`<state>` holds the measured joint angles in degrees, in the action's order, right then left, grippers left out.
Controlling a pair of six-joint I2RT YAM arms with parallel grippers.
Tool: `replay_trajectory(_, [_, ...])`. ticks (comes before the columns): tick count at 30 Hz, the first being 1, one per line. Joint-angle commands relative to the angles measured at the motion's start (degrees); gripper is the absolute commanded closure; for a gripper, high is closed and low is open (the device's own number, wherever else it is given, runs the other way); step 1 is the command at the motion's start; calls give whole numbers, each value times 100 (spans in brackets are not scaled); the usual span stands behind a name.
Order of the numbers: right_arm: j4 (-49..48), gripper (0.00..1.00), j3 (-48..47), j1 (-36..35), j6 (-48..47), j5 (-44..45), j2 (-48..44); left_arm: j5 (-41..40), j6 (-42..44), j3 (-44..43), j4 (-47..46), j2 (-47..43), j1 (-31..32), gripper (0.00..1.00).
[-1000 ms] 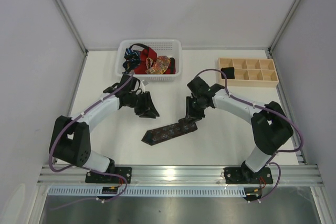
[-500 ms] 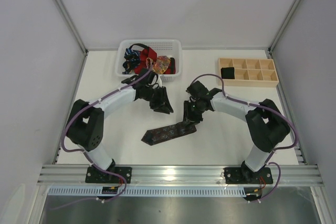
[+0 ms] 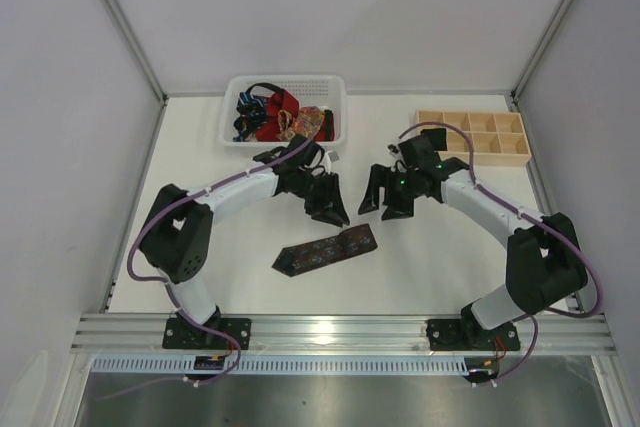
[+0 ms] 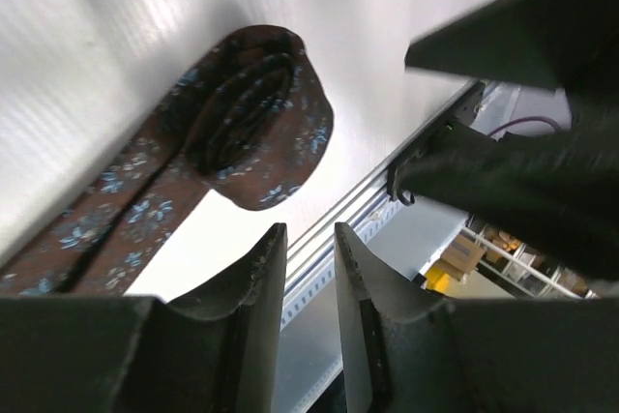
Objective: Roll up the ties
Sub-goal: Roll the tie
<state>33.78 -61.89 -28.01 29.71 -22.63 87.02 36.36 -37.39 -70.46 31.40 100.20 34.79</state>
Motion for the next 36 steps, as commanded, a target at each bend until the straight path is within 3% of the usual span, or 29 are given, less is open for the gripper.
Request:
replay_trajectory(1, [-151, 24, 352, 540, -457, -802, -89, 293, -296, -91, -309, 104, 221, 68])
replay_trajectory(7, [-749, 19, 721, 867, -695, -1770, 138, 337, -278, -39, -380, 351, 477, 69])
replay_trajectory(11, [-1748, 18, 1204, 1008, -318, -2499, 227, 460, -313, 120, -529, 491, 477, 69])
replay_trajectory(20, [-2560, 14, 1873, 1140, -220, -2755, 605, 512, -313, 506, -802, 518, 389, 70])
replay_trajectory(36, [-3088, 16, 1865, 1210, -141, -3001, 1422, 731, -348, 568, -916, 456, 63, 70])
